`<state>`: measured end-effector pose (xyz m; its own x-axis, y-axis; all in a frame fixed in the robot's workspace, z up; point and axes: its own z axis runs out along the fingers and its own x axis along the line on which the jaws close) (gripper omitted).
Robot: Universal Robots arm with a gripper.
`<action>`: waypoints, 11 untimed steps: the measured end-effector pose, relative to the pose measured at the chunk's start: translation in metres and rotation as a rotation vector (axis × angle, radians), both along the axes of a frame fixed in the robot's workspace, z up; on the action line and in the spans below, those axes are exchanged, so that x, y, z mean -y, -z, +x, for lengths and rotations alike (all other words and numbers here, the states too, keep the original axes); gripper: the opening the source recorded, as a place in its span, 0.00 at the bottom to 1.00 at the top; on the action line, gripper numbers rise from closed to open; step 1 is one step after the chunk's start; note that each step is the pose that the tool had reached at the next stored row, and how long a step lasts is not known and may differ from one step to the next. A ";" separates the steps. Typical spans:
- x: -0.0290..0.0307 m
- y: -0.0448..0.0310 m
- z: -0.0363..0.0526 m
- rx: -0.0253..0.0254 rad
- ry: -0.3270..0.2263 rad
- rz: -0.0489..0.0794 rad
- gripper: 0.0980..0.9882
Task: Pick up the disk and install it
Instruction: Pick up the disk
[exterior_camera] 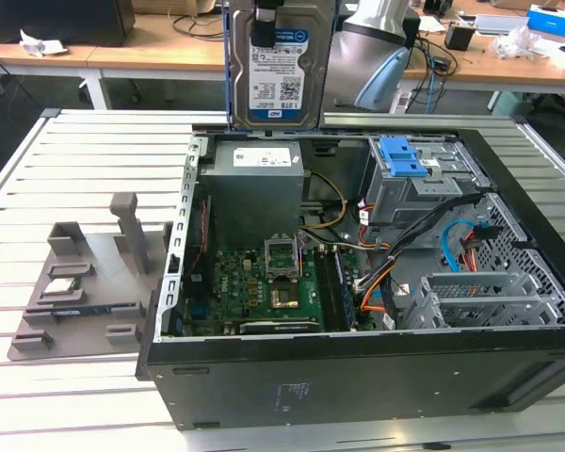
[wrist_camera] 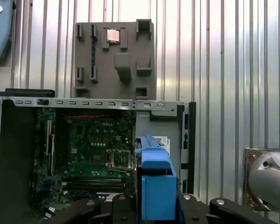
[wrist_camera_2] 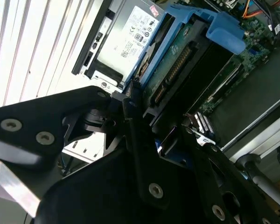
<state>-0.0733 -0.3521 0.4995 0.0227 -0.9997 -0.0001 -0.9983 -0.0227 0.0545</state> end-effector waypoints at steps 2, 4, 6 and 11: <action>0.0000 0.0000 0.0074 -0.0002 0.000 0.000 0.30; 0.0000 0.0000 0.0145 -0.0003 0.000 0.000 0.30; 0.0000 0.0000 0.0225 -0.0006 0.000 0.000 0.30; 0.0000 0.0000 0.0451 -0.0009 0.000 0.000 0.30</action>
<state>-0.0282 -0.3521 0.4995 0.0228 -0.9997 -0.0002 -0.9982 -0.0228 0.0554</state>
